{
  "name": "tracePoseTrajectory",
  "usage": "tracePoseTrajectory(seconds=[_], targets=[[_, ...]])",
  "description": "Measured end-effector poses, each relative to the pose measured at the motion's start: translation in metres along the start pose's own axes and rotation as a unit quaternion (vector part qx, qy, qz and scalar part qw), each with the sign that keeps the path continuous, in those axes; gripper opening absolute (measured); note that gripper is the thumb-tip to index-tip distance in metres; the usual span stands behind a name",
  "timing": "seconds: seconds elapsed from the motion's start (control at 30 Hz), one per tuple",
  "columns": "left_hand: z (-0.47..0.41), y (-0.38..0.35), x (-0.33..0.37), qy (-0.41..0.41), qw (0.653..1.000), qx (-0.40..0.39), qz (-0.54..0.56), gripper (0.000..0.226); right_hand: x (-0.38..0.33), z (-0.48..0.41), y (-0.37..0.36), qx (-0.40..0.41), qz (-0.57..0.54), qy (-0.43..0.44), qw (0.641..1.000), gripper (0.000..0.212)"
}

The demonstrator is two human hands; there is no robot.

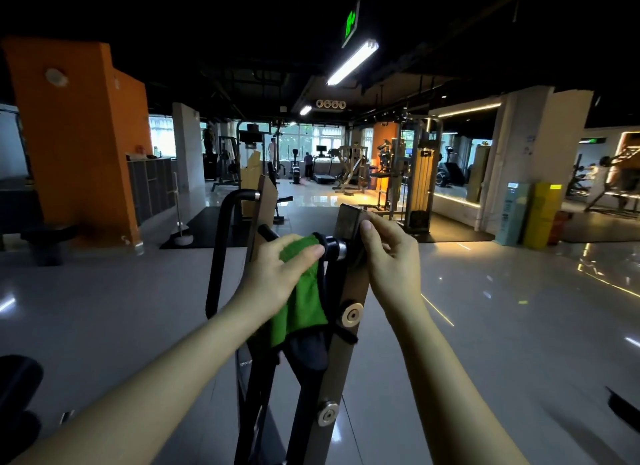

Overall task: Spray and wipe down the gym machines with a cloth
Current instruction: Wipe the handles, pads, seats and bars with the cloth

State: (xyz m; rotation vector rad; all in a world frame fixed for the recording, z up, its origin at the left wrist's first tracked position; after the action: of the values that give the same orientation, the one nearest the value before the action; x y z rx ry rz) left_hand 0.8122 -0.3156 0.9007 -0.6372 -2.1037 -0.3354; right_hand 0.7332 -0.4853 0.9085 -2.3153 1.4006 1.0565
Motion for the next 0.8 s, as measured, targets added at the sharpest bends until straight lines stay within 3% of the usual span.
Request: tracePoseTrajectory(seconds=[0.1, 0.17, 0.3, 0.4, 0.47, 0.53, 0.6, 0.7, 0.8], targets=[[0.024, -0.009, -0.009, -0.151, 0.962, 0.118, -0.194, 0.032, -0.004, 0.003, -0.002, -0.005, 0.005, 0.002, 1.000, 0.025], [0.034, -0.008, -0.020, -0.210, 0.935, 0.110, -0.264, 0.046, -0.005, 0.005, -0.002, -0.007, 0.010, 0.012, 1.000, 0.025], [0.032, 0.001, -0.022, -0.197, 0.964, 0.054, -0.173, 0.042, -0.008, 0.005, -0.001, -0.005, 0.015, 0.021, 1.000, 0.019], [0.017, 0.006, -0.017, -0.107, 0.990, 0.016, -0.095, 0.041, -0.011, 0.005, 0.001, -0.006, 0.017, 0.022, 1.000, 0.026], [0.009, 0.012, -0.013, 0.051, 0.998, -0.025, 0.036, 0.056, -0.011, 0.006, -0.001, -0.005, 0.016, 0.020, 1.000, 0.025], [0.008, 0.017, -0.013, 0.206, 0.963, -0.060, 0.160, 0.069, -0.010, 0.006, -0.002, -0.004, 0.008, 0.010, 1.000, 0.018], [0.009, 0.020, -0.018, 0.246, 0.947, -0.068, 0.196, 0.071, -0.010, 0.007, -0.003, -0.008, 0.008, 0.004, 1.000, 0.021], [0.013, 0.015, -0.027, 0.166, 0.977, 0.033, 0.130, 0.077, -0.009, 0.008, -0.002, -0.009, 0.013, 0.006, 1.000, 0.027], [0.038, 0.009, -0.032, -0.009, 0.997, 0.070, 0.003, 0.050, -0.008, 0.008, -0.003, -0.002, 0.005, 0.006, 1.000, 0.018]])
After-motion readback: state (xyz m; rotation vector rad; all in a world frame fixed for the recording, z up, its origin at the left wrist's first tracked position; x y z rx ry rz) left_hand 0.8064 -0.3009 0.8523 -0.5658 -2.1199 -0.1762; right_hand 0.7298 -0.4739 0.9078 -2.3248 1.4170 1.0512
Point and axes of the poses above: each hand's wrist, its own z-axis away from the middle knuckle, its own y-axis out of the back of the hand, x = y × z, the point moved 2 cm from there along -z, towards the middle knuckle, and after that the axes turned 13 degrees about z, right-handed, at the moved point
